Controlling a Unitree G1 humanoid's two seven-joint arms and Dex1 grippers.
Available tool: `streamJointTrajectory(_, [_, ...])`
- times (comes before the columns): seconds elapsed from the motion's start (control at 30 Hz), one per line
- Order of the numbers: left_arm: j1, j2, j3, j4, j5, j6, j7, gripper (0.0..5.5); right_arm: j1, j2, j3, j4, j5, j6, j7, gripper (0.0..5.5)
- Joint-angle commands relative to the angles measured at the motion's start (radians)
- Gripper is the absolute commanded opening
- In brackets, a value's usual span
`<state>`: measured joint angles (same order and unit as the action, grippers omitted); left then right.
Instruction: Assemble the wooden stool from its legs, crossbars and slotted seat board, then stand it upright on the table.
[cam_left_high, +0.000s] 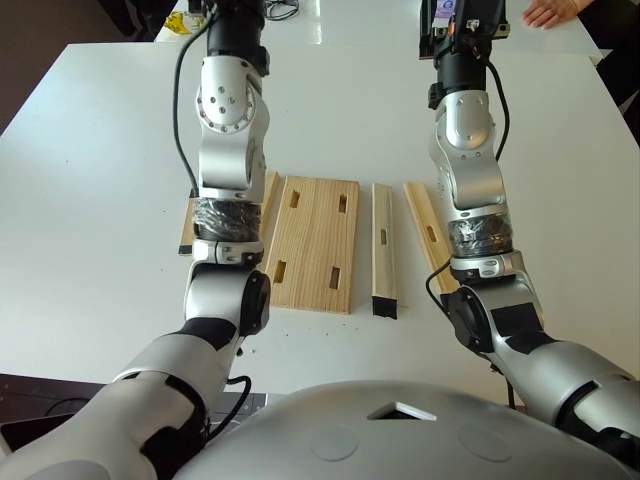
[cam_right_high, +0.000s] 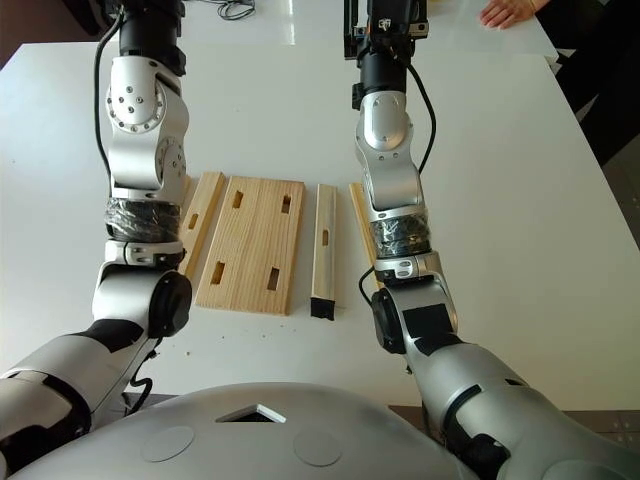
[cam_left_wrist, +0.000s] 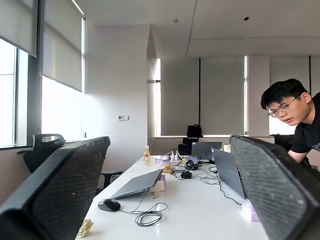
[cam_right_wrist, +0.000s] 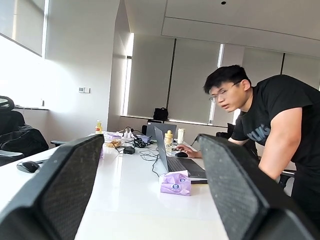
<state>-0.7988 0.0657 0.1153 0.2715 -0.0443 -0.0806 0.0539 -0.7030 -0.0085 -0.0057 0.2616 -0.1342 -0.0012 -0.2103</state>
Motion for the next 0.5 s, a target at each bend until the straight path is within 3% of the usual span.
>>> streamJointTrajectory(0.03, [-0.004,-0.01,-0.014,0.072,0.007,-0.045,-0.009,4.44,-0.033,-0.007,0.001,0.02,-0.004,-0.007,0.007,3.46])
streamJointTrajectory(0.5, [0.089,-0.027,-0.011,-0.053,-0.001,0.027,0.017,4.44,-0.042,-0.01,-0.011,0.018,0.005,0.001,0.009,3.46])
